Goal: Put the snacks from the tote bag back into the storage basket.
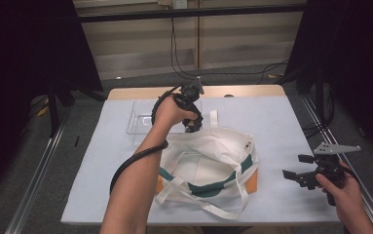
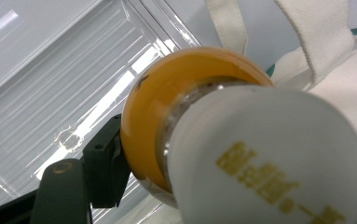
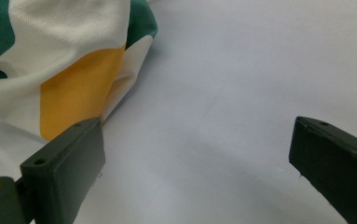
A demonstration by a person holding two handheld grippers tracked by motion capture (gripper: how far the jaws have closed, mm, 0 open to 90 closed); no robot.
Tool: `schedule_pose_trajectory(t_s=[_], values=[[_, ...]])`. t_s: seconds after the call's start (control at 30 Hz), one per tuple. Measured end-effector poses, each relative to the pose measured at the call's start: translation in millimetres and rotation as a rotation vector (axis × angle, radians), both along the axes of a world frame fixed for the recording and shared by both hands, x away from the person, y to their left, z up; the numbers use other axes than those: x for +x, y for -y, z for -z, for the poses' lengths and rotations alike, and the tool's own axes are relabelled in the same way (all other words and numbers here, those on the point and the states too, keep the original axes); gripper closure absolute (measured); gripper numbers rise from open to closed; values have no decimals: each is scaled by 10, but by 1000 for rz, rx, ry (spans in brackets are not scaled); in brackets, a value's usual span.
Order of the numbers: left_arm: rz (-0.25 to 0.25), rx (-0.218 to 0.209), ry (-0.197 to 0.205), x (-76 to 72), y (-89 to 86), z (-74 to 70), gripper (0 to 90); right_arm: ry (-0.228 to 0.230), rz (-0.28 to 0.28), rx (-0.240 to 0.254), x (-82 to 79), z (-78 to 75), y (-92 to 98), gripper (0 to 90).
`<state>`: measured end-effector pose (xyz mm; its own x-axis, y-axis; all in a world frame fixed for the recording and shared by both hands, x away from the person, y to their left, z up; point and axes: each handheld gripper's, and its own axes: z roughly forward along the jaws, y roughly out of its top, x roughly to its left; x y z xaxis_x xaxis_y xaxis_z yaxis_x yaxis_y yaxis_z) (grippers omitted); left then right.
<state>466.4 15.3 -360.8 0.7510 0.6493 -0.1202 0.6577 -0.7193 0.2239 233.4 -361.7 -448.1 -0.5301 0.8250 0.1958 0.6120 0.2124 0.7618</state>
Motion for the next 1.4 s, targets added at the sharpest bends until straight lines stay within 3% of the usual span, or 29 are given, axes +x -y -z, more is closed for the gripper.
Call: schedule_pose_trajectory(t_s=[0.43, 0.7, 1.4], values=[[-20, -38, 29, -35, -29, 40, 250, -3, 3, -2, -4, 2, -6, 36], [-45, -59, 29, -62, -79, 40, 166, -5, 5, -3, -8, -1, -14, 36], [-68, -55, 71, -188, -281, -123, 126, -6, -1, -7, -4, -11, -33, 36]])
